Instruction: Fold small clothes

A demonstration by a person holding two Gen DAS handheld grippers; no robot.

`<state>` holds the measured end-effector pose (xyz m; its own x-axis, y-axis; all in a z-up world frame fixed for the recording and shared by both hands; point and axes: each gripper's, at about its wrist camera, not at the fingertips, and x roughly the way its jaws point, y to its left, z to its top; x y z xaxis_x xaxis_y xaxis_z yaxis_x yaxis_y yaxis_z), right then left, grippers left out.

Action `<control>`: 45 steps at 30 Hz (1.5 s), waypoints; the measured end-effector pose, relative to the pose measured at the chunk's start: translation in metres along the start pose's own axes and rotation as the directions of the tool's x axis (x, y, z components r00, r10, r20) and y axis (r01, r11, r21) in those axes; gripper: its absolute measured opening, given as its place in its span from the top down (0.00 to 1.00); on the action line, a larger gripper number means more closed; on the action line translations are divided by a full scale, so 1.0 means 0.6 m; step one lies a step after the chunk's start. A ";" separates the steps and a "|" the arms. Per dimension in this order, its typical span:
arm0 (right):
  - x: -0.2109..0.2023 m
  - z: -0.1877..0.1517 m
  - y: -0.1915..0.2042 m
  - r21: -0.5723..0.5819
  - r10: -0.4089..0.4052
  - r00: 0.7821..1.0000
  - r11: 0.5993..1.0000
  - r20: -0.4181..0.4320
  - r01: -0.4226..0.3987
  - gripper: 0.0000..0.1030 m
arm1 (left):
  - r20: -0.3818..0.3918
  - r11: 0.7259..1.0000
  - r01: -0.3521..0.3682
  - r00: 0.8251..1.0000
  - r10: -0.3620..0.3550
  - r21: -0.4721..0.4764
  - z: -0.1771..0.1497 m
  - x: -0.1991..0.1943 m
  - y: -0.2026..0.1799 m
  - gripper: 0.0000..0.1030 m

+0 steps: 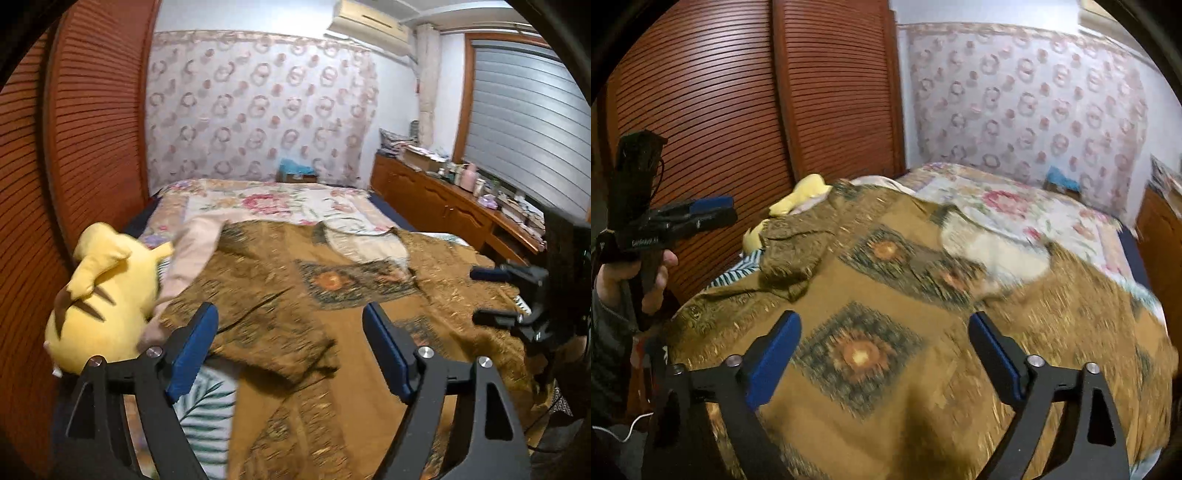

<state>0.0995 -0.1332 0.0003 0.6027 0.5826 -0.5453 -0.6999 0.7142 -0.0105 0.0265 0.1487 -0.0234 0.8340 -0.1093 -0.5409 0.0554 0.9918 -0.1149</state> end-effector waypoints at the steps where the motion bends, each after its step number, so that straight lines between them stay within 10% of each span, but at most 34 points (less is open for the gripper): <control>1: 0.008 0.008 0.006 -0.021 0.008 1.000 1.000 0.004 -0.008 0.16 | 0.001 1.000 -0.015 1.000 0.015 -0.003 -0.005 -0.003 0.007 0.20; 22: 0.311 0.110 0.143 -0.257 0.224 0.952 0.927 -0.207 -0.274 0.40 | 0.004 0.984 -0.142 0.990 0.143 -0.106 -0.077 -0.049 0.093 0.20; 26: 0.358 0.110 0.168 -0.321 0.165 0.953 0.915 -0.255 -0.244 0.54 | -0.003 0.985 -0.140 0.990 0.141 -0.105 -0.081 -0.047 0.092 0.20; 30: 0.377 0.116 0.180 -0.358 0.111 0.963 0.913 -0.243 -0.196 0.90 | -0.010 0.986 -0.137 0.991 0.137 -0.097 -0.083 -0.043 0.088 0.20; 45: 0.284 0.131 0.024 -0.062 -0.017 0.999 0.998 -0.044 0.014 0.95 | -0.023 0.993 -0.101 0.995 0.100 -0.063 -0.077 -0.021 0.053 0.20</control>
<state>0.2224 0.0068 -0.0266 0.5971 0.5531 -0.5810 -0.7138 0.6968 -0.0701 -0.0074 0.1785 -0.0587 0.8226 -0.0115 -0.5685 -0.0636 0.9917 -0.1120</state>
